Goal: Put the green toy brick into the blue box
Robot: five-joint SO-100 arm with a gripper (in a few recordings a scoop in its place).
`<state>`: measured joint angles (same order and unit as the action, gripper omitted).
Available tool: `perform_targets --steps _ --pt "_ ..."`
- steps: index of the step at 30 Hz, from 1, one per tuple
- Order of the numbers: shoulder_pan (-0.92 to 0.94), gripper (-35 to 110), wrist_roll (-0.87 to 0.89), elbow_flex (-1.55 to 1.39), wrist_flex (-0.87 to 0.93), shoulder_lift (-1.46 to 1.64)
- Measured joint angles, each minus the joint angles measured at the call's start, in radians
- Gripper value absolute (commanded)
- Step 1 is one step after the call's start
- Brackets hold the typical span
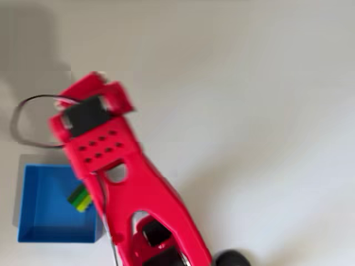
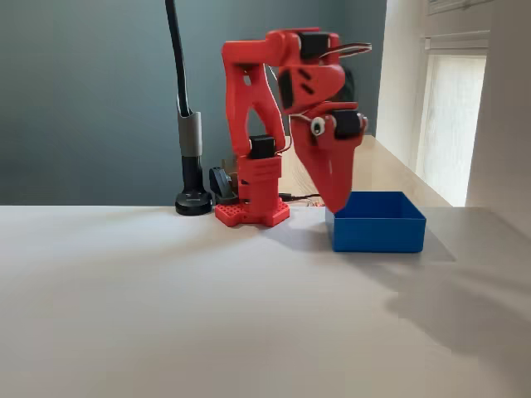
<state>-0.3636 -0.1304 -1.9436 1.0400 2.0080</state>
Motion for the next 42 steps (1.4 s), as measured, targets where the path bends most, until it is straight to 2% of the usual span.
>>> perform_targets --steps 7,13,30,42 --pt "0.189 0 0.015 -0.212 -0.150 0.181" --pt "0.270 0 0.077 -0.397 -0.172 0.362" --pt "0.275 0 0.110 -0.977 -0.172 0.973" --pt "0.324 0 0.110 -1.157 -0.172 1.210"
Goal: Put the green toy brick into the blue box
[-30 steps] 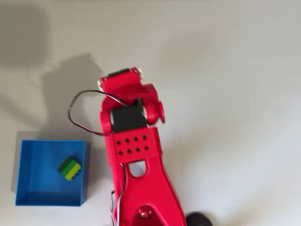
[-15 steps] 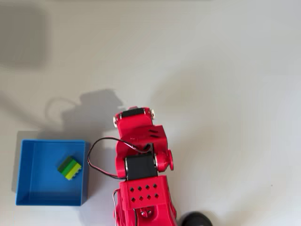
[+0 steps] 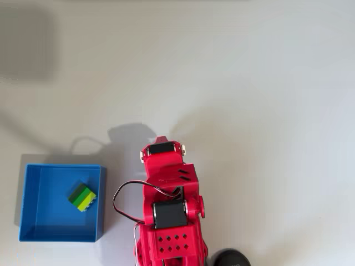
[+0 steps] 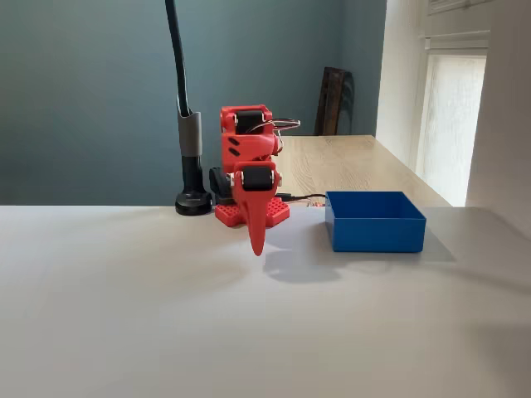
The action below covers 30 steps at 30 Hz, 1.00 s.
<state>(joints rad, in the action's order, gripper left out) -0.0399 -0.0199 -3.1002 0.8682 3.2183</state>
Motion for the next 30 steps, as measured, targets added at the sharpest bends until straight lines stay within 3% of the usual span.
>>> perform_targets --steps 30 --pt "-0.003 0 0.000 -0.020 0.000 0.046"
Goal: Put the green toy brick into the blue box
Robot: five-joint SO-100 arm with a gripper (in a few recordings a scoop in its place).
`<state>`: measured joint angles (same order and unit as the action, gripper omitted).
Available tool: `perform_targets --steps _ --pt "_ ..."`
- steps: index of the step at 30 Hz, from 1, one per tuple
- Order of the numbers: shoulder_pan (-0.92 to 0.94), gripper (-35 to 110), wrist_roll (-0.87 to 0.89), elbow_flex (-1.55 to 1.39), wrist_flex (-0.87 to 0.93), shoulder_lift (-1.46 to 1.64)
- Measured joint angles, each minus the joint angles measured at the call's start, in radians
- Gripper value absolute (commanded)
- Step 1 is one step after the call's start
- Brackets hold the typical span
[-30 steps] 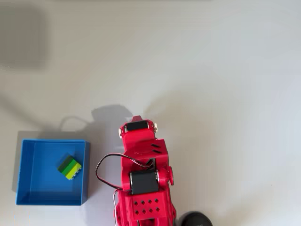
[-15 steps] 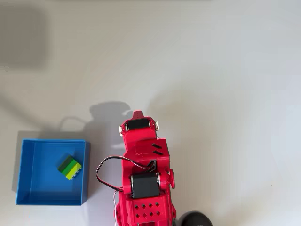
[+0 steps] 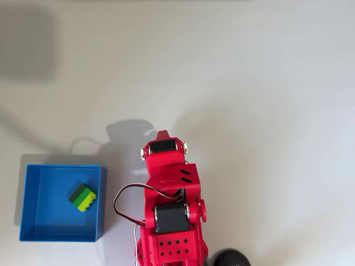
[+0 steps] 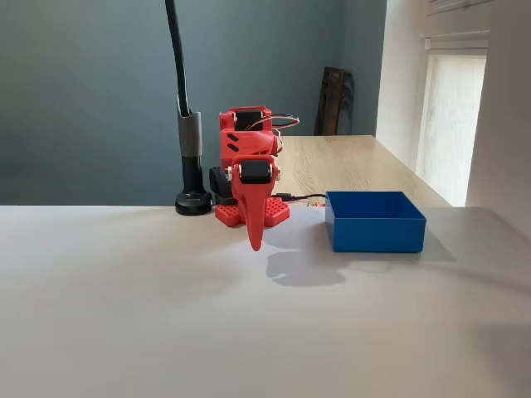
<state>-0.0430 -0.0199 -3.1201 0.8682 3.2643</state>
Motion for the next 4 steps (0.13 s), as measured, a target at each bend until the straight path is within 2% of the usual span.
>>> perform_targets --steps 4 --pt "0.000 0 0.000 0.000 0.000 0.000"
